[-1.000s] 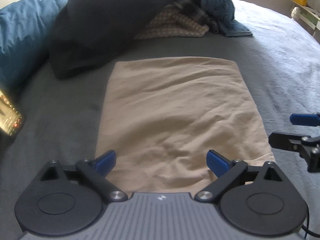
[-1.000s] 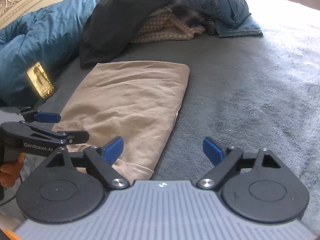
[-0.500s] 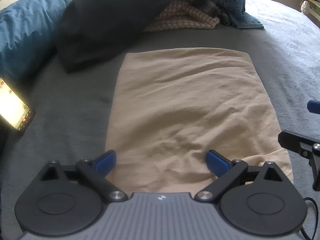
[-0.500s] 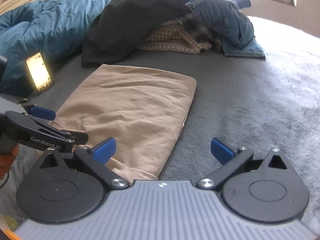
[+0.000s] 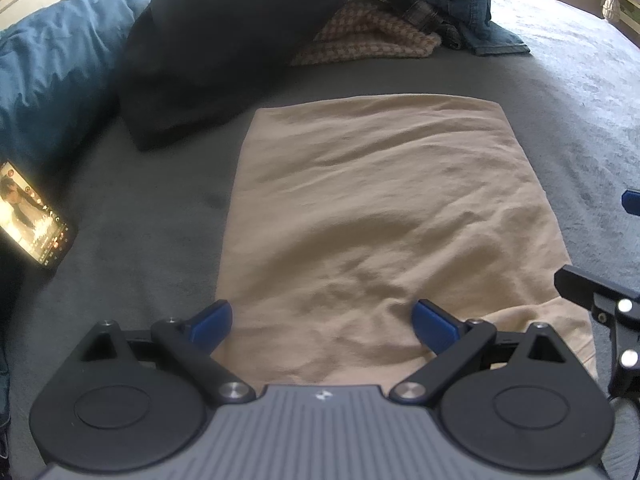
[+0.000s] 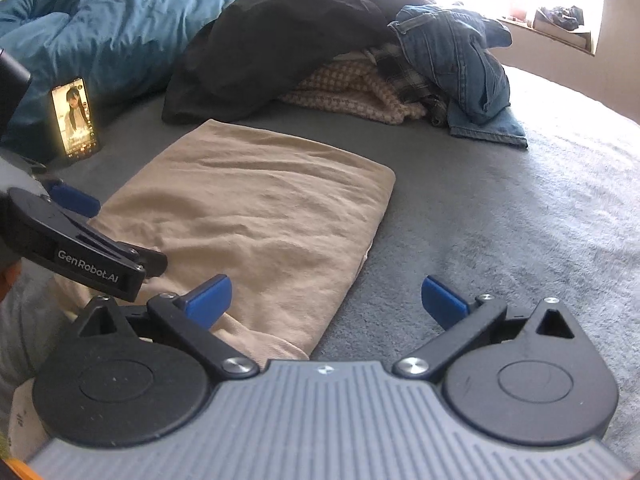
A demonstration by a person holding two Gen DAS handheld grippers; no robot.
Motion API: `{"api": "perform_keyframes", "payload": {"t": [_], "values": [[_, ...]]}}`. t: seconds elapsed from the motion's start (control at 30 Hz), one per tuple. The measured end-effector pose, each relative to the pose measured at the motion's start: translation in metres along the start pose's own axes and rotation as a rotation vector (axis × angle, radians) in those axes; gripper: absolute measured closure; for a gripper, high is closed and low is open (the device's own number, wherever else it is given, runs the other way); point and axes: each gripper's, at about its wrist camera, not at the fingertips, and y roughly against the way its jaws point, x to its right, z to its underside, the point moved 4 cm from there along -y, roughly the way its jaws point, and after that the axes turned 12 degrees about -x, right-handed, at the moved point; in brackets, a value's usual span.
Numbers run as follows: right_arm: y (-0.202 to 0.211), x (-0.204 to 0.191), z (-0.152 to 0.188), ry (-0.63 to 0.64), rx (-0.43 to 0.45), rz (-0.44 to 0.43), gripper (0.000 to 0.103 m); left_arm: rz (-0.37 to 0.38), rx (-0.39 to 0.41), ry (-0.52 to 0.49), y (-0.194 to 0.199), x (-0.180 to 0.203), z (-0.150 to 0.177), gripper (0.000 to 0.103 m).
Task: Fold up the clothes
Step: 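Open both tools and withdraw them from the folded trousers, then close both tools on the edge of the folded khaki trousers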
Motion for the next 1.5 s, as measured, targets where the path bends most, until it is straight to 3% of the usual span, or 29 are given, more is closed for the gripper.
{"api": "perform_keyframes", "payload": {"t": [0.3,0.4,0.63,0.73,0.9,0.97,1.13,1.2,1.4,1.5], "values": [[-0.001,0.033,-0.006,-0.139,-0.016,-0.105,0.001,0.124,0.214,0.038,0.013,-0.045,0.000,0.003],[-0.009,0.049,-0.006,-0.225,-0.057,-0.178,0.001,0.226,0.179,0.088,-0.003,-0.072,-0.001,0.003],[-0.029,0.062,-0.007,-0.373,-0.128,-0.468,0.001,0.516,0.066,0.226,-0.045,-0.125,0.000,0.006],[-0.046,0.063,-0.006,-0.432,-0.188,-0.557,0.001,0.662,0.027,0.214,-0.061,-0.126,0.002,0.007],[-0.063,0.068,-0.006,-0.504,-0.207,-0.649,0.002,0.763,0.043,0.185,-0.071,-0.118,-0.008,0.007],[-0.070,0.073,-0.010,-0.541,-0.213,-0.685,0.006,0.800,0.050,0.174,-0.075,-0.114,-0.012,0.009],[-0.095,0.083,-0.030,-0.607,-0.242,-0.737,0.038,0.865,0.062,0.164,-0.087,-0.108,-0.029,0.008],[-0.105,0.085,-0.035,-0.629,-0.259,-0.761,0.045,0.887,0.065,0.163,-0.092,-0.106,-0.037,0.006],[-0.106,0.083,-0.023,-0.663,-0.329,-0.859,0.052,0.973,0.013,0.144,-0.091,-0.110,-0.025,0.012],[-0.101,0.075,-0.015,-0.641,-0.367,-0.902,0.052,0.980,-0.004,0.105,-0.091,-0.107,-0.020,0.012]]}}
